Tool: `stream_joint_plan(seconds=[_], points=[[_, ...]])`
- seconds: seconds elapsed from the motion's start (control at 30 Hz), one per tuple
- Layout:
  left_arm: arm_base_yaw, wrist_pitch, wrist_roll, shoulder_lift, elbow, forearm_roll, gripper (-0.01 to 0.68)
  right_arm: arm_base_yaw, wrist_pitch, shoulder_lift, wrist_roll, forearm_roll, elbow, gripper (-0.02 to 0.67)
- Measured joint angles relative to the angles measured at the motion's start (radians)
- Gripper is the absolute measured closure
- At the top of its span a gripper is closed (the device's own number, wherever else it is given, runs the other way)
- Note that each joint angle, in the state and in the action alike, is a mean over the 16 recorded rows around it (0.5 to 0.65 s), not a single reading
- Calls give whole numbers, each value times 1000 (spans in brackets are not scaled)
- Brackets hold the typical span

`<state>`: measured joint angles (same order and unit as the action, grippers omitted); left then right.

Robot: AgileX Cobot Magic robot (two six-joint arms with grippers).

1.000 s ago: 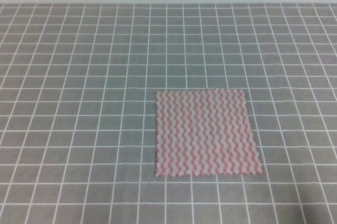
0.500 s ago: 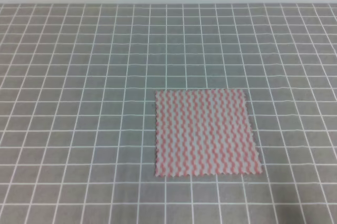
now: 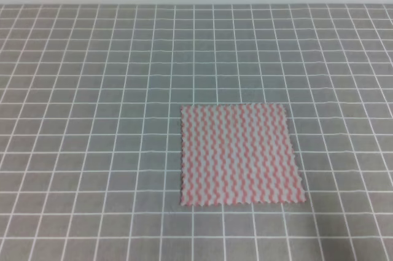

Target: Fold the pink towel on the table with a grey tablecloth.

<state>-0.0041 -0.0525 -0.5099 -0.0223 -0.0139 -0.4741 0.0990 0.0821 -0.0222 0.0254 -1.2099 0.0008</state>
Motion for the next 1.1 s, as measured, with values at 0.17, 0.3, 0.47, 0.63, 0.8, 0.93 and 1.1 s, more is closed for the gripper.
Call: stream_joint_plan(seconds=[0.17,0.3,0.47,0.63,0.8,0.93,1.1], points=[[0,41,29,0,3,-18,673,0,17,-2,-21,-2,-1,668],[0,104,81,13,28,-25,673,0,55,-22,-87,18,-20,669],[0,209,206,78,100,-19,673,0,58,-74,-230,10,-71,669],[0,299,380,201,203,-33,673,0,26,-157,-413,-69,-130,670],[0,362,629,386,318,-128,673,0,78,-300,-603,-79,-215,669],[0,398,855,543,394,-265,673,0,194,-464,-644,14,-296,667],[0,447,1193,729,471,-526,673,1,417,-714,-648,236,-417,667]])
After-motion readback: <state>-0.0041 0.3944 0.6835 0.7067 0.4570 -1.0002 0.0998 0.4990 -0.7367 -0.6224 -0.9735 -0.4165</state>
